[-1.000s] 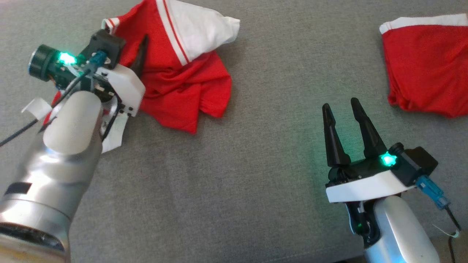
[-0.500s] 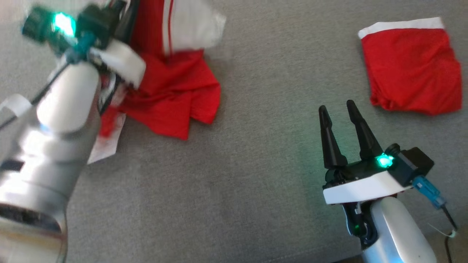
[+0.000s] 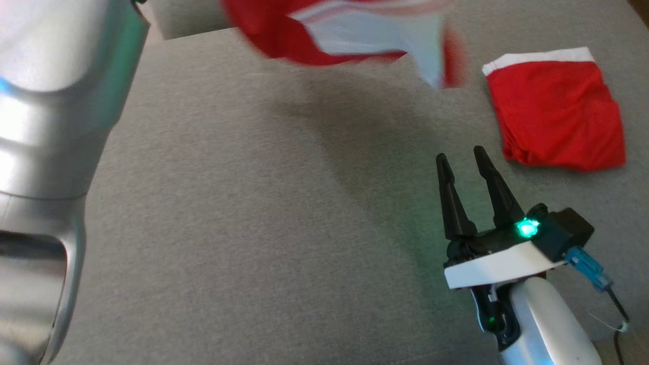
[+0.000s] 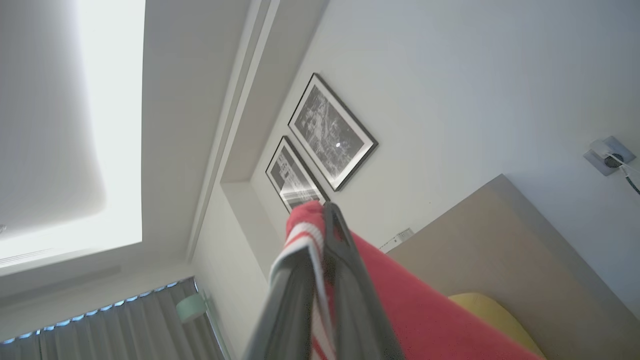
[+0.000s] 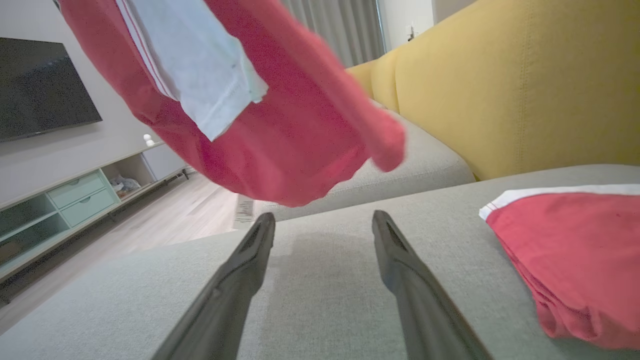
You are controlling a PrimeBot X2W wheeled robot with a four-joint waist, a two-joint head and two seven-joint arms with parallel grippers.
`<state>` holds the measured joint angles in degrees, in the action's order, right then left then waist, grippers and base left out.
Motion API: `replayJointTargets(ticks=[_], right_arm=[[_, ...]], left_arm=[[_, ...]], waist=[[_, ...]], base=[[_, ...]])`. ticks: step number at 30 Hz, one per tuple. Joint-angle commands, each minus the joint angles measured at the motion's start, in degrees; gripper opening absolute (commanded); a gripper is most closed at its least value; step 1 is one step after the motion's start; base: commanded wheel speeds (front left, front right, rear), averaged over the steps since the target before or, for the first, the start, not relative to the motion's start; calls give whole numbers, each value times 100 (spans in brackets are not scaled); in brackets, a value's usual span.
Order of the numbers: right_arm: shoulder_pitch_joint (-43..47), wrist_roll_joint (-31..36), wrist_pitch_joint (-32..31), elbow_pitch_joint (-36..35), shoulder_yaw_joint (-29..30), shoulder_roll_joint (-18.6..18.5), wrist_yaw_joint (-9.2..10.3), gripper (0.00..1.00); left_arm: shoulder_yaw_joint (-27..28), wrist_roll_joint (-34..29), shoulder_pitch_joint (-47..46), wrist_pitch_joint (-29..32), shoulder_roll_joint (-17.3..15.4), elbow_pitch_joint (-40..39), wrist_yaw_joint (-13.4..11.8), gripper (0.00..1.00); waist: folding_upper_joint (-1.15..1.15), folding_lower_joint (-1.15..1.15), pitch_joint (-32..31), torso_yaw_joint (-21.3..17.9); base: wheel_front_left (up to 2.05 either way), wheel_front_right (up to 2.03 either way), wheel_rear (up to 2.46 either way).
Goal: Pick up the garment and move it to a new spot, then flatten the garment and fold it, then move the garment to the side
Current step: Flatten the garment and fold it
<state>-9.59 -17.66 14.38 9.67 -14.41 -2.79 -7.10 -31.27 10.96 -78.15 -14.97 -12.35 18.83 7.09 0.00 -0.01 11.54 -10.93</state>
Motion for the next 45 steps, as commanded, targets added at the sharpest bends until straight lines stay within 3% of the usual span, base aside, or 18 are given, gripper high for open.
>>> replayJointTargets(ticks=[1, 6, 14, 15, 22, 27, 30, 31, 32, 33, 37, 41, 45], right_arm=[[46, -24, 62, -187, -79, -9, -39, 100], [135, -2, 62, -171, -30, -9, -39, 100], [235, 15, 62, -131, 12, -9, -39, 100], [235, 15, 62, -131, 12, -9, -39, 100], [290, 36, 62, -50, 22, -9, -39, 100], [334, 46, 62, -26, 97, -9, -39, 100], [351, 70, 62, 3, 107, -9, -39, 100], [352, 75, 62, 17, 106, -9, -39, 100], [351, 76, 62, 31, 100, -9, -39, 100], [348, 78, 62, 45, 89, -9, -39, 100], [345, 70, 62, 87, 80, -9, -39, 100], [368, 106, 62, 93, 148, -9, -39, 100], [385, 147, 62, 93, 238, -9, -39, 100]], left_arm=[[144, 14, -136, -2, -264, -244, 9, 0], [-539, 286, 580, -2, -733, -560, 35, 0], [-2423, 1153, 1931, -2, -2372, -844, 38, 0], [-2423, 1153, 1931, -2, -2372, -844, 38, 0], [-3726, 1304, 2505, -3, -3281, -1209, 39, 0], [-4136, 1534, 3003, -3, -3670, -1483, 39, 0], [-4200, 1371, 3477, 181, -3813, -1758, 39, 0], [-4203, 1269, 3748, 322, -3833, -1896, 39, 8], [-4204, 1195, 3987, 458, -3856, -2007, 39, 47], [-4205, 1158, 4197, 606, -3880, -2077, 39, 100], [-4206, 1059, 4680, 997, -3912, -2229, 39, 100], [-4073, 1503, 4478, 1060, -3846, -1652, 23, 100], [-3549, 1962, 4434, 746, -3570, -1118, -530, 100]], waist=[[0, 1, -40, 138], [0, 1, -92, 421], [0, 1, -273, 796], [0, 1, -273, 796], [0, 1, -445, 998], [0, 1, -539, 1133], [0, 1, -581, 1215], [0, 1, -596, 1240], [0, 1, -611, 1261], [0, 1, -628, 1279], [0, 1, -710, 1358], [0, 1, -796, 1475], [0, 1, -869, 1540]], base=[[0, 0, 0], [0, 0, 0], [0, 0, 0], [0, 0, 0], [0, 0, 0], [0, 0, 0], [0, 0, 0], [0, 0, 0], [0, 0, 0], [0, 0, 0], [0, 0, 0], [0, 0, 0], [0, 0, 0]])
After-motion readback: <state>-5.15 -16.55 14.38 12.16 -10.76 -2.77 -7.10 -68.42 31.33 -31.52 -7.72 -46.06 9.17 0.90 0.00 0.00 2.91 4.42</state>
